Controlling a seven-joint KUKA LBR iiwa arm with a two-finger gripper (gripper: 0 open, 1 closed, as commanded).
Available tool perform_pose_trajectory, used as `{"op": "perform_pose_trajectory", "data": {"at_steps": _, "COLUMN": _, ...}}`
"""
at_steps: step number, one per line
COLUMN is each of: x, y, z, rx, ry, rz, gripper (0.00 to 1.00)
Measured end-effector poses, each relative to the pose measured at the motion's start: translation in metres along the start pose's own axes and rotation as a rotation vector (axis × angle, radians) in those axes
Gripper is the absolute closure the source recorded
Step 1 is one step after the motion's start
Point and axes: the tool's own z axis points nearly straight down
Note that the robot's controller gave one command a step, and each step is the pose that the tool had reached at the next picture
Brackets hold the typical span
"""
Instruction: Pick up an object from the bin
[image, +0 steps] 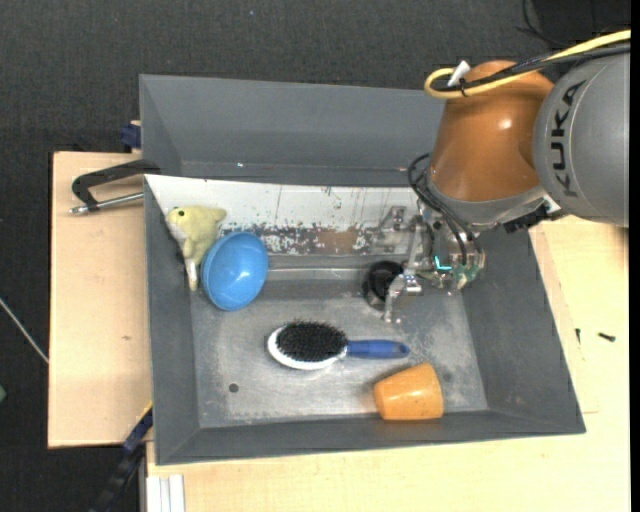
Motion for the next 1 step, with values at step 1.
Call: {"op": "perform_pose_trajectory", "data": {"at_steps": 1, "x": 0.0523, "y": 0.0112, "z": 0.1244, "rx": -0.002, "ry": -0.017, "rz": 0.008, "gripper": 0.0}}
